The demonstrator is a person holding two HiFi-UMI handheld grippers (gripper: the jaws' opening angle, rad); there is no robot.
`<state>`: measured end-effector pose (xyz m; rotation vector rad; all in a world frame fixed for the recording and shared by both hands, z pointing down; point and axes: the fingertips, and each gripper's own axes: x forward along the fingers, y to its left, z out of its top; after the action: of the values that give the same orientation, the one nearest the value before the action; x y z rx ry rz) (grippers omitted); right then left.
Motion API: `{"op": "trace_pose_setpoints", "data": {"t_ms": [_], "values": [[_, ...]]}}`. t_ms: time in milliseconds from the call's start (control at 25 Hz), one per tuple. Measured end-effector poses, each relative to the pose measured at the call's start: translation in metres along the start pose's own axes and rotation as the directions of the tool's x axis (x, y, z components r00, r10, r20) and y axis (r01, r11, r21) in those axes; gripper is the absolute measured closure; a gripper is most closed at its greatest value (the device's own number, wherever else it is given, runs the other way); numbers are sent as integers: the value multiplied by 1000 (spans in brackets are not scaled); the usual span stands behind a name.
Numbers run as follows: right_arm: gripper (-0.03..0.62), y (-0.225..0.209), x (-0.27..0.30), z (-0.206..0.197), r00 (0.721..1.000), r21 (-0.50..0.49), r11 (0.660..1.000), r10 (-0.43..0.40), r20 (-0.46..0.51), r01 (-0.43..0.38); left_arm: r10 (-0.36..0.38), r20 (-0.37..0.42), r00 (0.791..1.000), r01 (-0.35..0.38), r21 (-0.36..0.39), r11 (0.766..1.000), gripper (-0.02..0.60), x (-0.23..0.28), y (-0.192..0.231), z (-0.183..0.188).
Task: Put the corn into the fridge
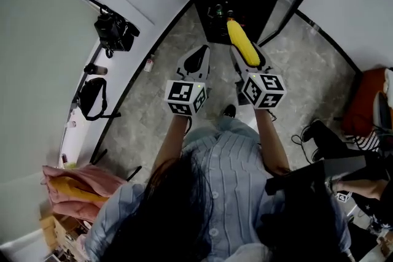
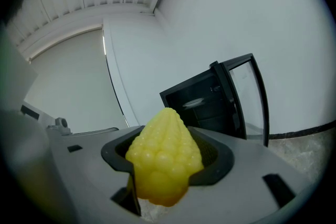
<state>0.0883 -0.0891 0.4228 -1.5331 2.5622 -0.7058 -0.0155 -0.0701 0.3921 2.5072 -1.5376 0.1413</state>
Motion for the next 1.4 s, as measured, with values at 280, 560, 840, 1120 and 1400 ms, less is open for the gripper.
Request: {"op": "trace_pose_setpoints", "data": {"t_ms": [280,560,840,1120,1400], "values": [[347,-28,6,13,999,34,998,-45,20,44,-15,-11,1000,15,-13,1000,572,23,3,9],[347,-43,8,21,997,35,997,-76,29,75,-48,-19,999,49,13,999,572,45,0,14],[347,-73,33,25,990,45,990,-138,23,137,-81,-50,995,82,28,996,572,83,16,8],[347,-95,78,36,985,66,983,-173,7,172,-112,-64,992,113,14,993,572,139,43,15],[347,-109,130,44,980,77,977,-198,-14,199,-201,-71,977,203,30,979,572,182,57,19]]}}
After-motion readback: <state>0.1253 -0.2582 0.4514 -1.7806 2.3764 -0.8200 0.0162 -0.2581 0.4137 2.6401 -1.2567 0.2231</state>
